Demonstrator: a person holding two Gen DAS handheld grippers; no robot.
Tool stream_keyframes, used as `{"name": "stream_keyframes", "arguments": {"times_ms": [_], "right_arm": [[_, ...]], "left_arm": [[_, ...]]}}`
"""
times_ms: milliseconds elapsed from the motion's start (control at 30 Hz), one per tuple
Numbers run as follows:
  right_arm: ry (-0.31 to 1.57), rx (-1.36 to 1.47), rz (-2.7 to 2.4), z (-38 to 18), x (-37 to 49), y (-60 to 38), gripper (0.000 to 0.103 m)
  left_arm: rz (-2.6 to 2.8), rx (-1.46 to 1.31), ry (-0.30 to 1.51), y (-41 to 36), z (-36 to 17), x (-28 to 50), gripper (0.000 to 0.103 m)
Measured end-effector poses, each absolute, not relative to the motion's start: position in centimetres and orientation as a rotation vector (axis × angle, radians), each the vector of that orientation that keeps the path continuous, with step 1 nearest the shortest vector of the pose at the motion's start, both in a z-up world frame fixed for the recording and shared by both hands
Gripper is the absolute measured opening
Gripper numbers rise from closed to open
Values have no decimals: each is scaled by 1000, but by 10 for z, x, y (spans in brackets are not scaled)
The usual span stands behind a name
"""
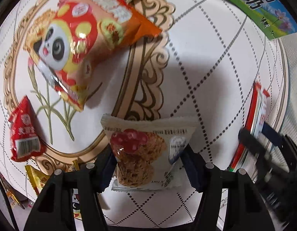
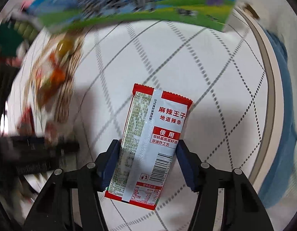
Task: Organize snacks
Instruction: 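Carry both packets over the box, lower them in and open both tools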
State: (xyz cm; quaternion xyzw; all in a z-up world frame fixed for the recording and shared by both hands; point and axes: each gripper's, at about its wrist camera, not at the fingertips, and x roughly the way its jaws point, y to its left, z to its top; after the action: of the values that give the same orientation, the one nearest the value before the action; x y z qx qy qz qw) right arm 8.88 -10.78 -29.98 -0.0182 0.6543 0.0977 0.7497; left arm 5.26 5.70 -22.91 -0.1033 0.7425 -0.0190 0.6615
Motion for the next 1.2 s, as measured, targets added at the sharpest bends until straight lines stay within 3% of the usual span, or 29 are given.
{"name": "stream_keyframes", "arguments": {"times_ms": [300,367,600,900,1000,1200], "right_arm": [[1474,-2,192,-316,71,-114,66],[1464,5,183,-315,71,-117,62],[1436,72,190,-302,72,-116,55],[1328,226,292,-222,109,-129,54],[1251,263,350,-180,141,-127,54],[1134,290,406,-122,228,-116,54]], "left_arm": [[-29,-181,1674,26,-234,37,65],[-16,-167,1661,15,-226,40,51],[-43,-175,1614,20,-189,48,48],[-152,-232,1440,16,-81,81,48],[-190,-234,1370,18,-31,113,48],[-156,-121,1306,47,8,206,49]]}}
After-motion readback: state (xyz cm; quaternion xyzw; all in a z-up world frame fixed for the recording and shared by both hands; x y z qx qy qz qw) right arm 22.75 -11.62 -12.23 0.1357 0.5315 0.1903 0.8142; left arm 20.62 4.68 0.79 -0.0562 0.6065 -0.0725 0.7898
